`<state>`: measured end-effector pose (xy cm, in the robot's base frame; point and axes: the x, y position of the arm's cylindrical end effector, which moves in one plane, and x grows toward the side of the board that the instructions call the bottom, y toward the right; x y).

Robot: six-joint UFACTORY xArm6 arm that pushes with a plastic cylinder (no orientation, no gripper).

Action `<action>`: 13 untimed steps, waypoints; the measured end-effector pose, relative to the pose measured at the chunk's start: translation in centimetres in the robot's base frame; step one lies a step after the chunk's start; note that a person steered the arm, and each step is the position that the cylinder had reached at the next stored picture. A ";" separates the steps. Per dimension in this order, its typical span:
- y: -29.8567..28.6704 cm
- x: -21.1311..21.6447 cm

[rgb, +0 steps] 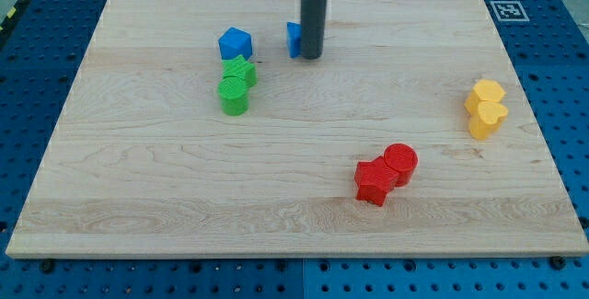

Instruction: Slide the blue triangle closer to the blue cube

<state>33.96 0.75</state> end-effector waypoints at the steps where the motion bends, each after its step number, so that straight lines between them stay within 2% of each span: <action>1: -2.3 -1.2; 2: -3.5 -2.2; 4: 1.5 -0.6; 5: 1.5 -4.8; 6: 1.5 -6.1; 9: -3.4 -6.1; 13: -6.1 -6.1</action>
<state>27.85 -5.40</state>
